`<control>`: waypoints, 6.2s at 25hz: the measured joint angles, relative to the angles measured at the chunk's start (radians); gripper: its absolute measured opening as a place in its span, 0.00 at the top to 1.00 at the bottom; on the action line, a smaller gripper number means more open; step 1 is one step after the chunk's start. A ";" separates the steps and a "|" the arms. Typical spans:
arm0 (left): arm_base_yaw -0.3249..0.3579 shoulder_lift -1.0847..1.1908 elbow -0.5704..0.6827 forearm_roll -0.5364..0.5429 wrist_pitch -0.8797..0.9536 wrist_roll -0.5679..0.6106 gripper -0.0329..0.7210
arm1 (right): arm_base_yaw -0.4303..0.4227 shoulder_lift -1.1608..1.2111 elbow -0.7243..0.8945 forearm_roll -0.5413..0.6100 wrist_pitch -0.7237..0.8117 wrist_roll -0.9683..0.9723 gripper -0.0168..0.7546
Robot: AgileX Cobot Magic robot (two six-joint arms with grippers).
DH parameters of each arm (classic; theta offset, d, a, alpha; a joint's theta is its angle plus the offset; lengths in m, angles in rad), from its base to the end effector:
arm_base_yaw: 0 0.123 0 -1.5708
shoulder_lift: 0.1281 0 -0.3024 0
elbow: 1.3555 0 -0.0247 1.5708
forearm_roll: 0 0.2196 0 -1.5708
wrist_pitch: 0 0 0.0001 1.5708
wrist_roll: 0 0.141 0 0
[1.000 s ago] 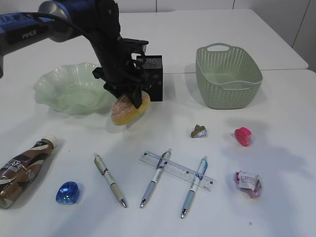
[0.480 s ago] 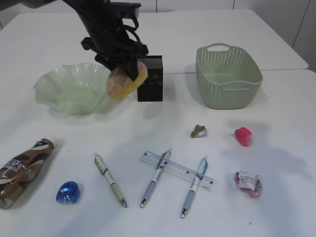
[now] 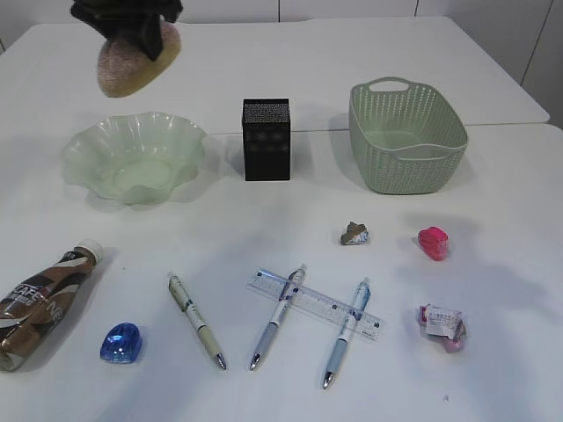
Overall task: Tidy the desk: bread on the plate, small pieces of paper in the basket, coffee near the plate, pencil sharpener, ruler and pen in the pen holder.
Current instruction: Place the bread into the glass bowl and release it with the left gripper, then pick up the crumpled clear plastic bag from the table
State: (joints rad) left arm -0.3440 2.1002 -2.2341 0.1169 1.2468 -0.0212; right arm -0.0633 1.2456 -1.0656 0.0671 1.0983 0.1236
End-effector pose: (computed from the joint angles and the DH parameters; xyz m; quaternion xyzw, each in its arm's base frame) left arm 0.4444 -0.1426 0.3149 0.1575 0.9485 0.0086 0.2749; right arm 0.2140 -0.0051 0.2931 0.1009 0.9763 0.0379 0.1875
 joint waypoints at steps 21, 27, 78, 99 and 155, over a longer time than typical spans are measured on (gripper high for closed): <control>0.147 0.189 0.000 0.035 -0.061 -0.008 0.55 | 0.000 0.000 0.000 0.002 0.040 0.000 0.36; 0.147 0.265 0.000 0.028 -0.125 -0.008 0.55 | 0.000 0.000 -0.002 0.002 0.077 0.000 0.36; 0.172 0.313 -0.002 -0.054 -0.191 -0.008 0.23 | 0.000 0.000 -0.002 0.002 0.123 0.000 0.36; 0.172 0.338 -0.002 -0.042 -0.191 -0.008 0.24 | 0.000 0.000 -0.002 0.002 0.123 0.000 0.36; 0.172 -0.477 0.576 -0.041 -0.043 -0.009 0.25 | 0.000 0.000 -0.002 0.024 0.113 -0.021 0.36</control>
State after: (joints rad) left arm -0.1723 1.6228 -1.6576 0.0760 1.2034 -0.0297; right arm -0.0633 1.2456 -1.0677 0.0915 1.2110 0.1025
